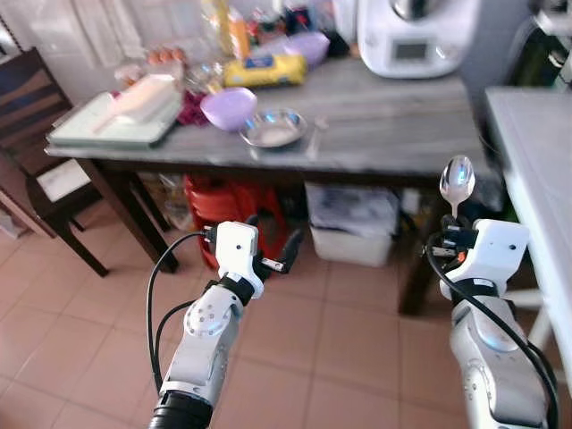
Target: Setting the table
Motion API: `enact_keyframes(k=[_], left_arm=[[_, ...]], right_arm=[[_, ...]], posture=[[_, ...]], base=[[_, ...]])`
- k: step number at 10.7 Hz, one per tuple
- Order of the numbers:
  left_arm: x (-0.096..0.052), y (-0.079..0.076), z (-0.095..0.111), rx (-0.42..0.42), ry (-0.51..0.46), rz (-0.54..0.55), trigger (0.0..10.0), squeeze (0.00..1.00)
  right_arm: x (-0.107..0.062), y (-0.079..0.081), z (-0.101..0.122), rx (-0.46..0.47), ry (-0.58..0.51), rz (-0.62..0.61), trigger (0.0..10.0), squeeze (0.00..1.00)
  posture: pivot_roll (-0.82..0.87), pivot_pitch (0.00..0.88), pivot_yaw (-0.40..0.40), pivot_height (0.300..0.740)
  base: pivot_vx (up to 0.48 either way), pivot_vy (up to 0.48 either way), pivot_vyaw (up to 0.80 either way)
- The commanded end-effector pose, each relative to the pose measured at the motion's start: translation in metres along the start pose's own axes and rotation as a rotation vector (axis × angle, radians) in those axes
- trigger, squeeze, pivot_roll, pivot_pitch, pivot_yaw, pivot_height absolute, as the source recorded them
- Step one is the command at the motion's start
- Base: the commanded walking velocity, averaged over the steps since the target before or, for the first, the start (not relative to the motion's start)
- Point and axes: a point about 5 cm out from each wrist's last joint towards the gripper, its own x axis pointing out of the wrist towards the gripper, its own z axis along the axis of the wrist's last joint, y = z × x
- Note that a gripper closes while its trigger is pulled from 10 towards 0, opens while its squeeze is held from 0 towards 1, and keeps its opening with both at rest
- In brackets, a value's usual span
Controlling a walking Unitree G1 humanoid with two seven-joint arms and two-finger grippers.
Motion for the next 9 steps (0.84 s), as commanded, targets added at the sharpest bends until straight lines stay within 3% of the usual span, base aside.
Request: enact_keyframes(k=[1,9], left_arm=[[-0.0036,0.0079,0.0003,0.013,0.011,0.014,10.0,0.00],[-0.0029,0.0022,-0.0034,0.007,0.033,-0.021,10.0,0.00]], right_arm=[[0.0001,0.0087,0.0034,0.021,-0.016,0.025,10.0,0.00],[0.0035,0.0067,0.0035,0.020,-0.013,0.006,10.0,0.00]], posture=[[-0.18,0.076,0.116,0.740],[-0.17,0.072,0.100,0.740]], base=[[0.480,0.000,0.00],[0.465,0.000,0.00]])
